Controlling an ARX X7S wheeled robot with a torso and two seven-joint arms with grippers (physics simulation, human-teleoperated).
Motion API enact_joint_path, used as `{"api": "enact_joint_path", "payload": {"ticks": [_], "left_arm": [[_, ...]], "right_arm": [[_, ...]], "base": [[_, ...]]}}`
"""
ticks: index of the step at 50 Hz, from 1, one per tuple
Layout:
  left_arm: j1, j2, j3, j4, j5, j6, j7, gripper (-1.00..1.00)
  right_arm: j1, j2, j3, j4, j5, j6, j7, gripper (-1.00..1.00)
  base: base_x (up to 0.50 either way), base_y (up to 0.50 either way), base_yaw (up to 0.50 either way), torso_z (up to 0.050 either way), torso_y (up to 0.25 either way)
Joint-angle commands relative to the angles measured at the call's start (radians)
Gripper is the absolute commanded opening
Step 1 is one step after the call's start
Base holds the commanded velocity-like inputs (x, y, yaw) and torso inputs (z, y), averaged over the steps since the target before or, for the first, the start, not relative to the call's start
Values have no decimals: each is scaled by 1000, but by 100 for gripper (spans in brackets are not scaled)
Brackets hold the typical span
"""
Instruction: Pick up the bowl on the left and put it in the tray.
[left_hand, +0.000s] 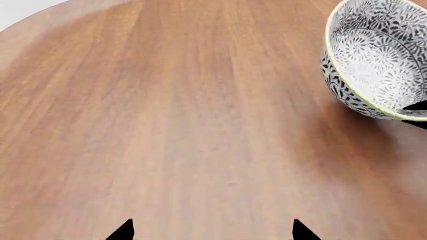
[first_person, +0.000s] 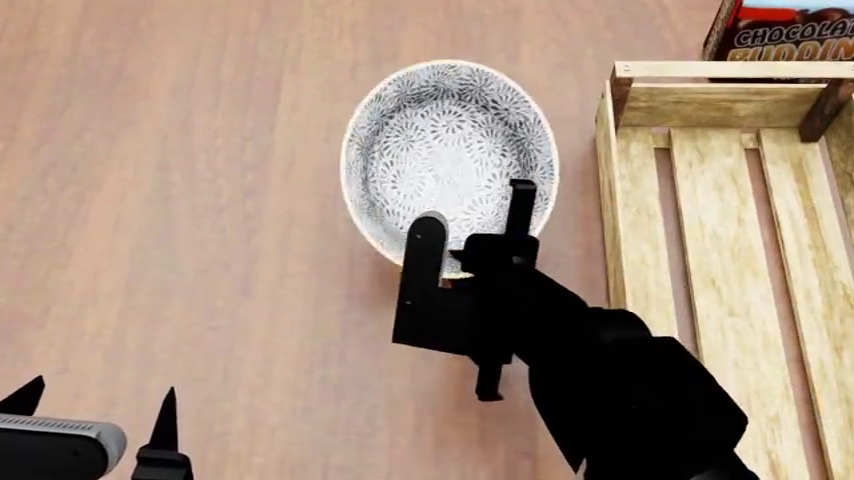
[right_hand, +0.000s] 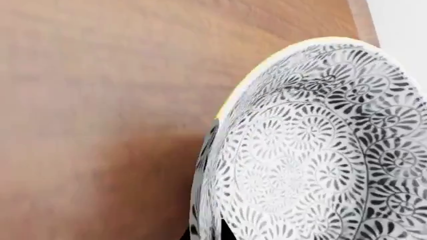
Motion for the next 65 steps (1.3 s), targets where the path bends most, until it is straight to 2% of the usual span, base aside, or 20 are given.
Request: {"api": "enact_joint_path", "payload": {"ticks": [1, 8, 19, 32, 53, 65], "left_arm": [[5, 17, -26, -17, -10, 47, 32, 100], [3, 15, -25, -15, -12, 45, 28, 100], [4, 11, -17, -1, -14, 38, 20, 100], [1, 8, -2, 8, -13, 33, 13, 100], [-9, 5, 16, -4, -14, 28, 7, 100], [-14, 4, 30, -5, -13, 25, 1, 100]], "right_arm": [[0, -23, 27, 10, -9, -7, -3, -100], [-6, 14, 38, -93, -6, 45, -14, -100], [-4, 206, 117, -661, 14, 349, -126, -100], [-12, 385, 181, -978, 14, 541, -188, -100], [-144, 611, 330, -1060, 92, 661, -118, -100], [-234, 644, 334, -1007, 109, 645, -71, -100]], "base": [[0, 0, 0, 0, 0], [0, 0, 0, 0, 0], [0, 0, 0, 0, 0], [0, 0, 0, 0, 0], [0, 0, 0, 0, 0], [0, 0, 0, 0, 1]]}}
